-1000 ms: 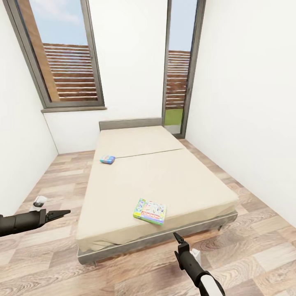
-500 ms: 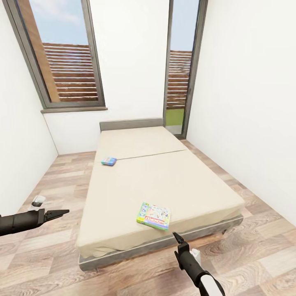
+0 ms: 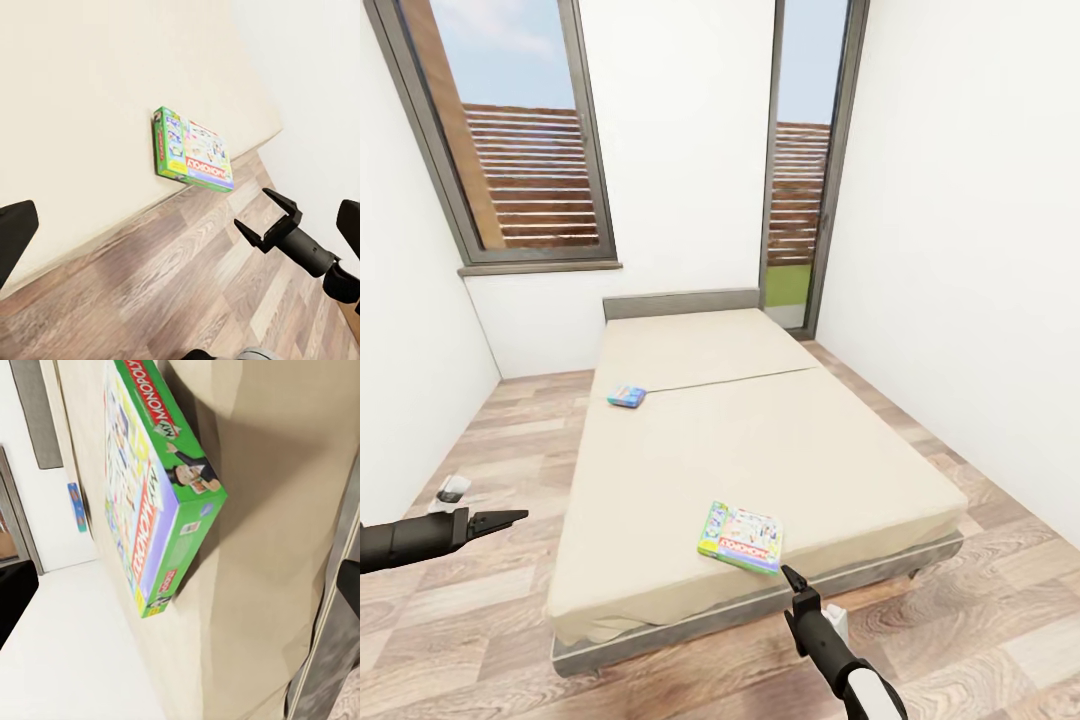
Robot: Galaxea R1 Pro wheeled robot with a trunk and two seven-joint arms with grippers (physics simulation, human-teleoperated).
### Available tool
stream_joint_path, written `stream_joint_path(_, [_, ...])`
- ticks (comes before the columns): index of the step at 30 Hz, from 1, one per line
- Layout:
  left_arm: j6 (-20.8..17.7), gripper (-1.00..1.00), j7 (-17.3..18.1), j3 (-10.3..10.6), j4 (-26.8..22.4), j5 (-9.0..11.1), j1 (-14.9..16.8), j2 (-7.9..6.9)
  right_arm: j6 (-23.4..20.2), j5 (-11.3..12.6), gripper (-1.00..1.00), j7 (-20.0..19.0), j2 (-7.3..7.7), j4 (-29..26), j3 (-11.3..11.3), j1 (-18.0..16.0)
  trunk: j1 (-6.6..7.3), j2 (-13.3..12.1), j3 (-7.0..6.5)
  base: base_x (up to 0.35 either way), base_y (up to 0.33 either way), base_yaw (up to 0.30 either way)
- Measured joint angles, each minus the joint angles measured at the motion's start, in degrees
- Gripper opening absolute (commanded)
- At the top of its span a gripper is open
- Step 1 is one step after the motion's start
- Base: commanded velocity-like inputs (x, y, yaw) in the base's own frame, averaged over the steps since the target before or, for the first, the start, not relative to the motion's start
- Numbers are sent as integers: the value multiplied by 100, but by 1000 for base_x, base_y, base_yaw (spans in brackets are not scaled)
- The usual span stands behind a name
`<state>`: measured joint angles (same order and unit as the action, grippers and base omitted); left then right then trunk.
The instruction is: Put all the toys in the child's room - the three board games (two on the bed and one on the table), the two jigsaw puzzles on the table, and the tennis ball on the table - inside the toy box on the table in the child's room.
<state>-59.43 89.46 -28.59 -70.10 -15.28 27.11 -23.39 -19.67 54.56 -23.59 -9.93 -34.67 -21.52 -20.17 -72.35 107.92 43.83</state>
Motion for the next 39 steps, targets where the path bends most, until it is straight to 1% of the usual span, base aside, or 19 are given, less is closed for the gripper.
stream_joint_path(16, [0, 100, 0, 2, 0, 4, 0, 0, 0, 0, 100, -39, 0, -3, 0, 0, 0, 0, 0, 76, 33, 0])
stream_joint_path(39, [0, 100, 0, -10, 0, 36, 0, 0, 0, 4, 100, -50, 0, -3, -4, 0, 0, 0, 0, 6, 2, 0])
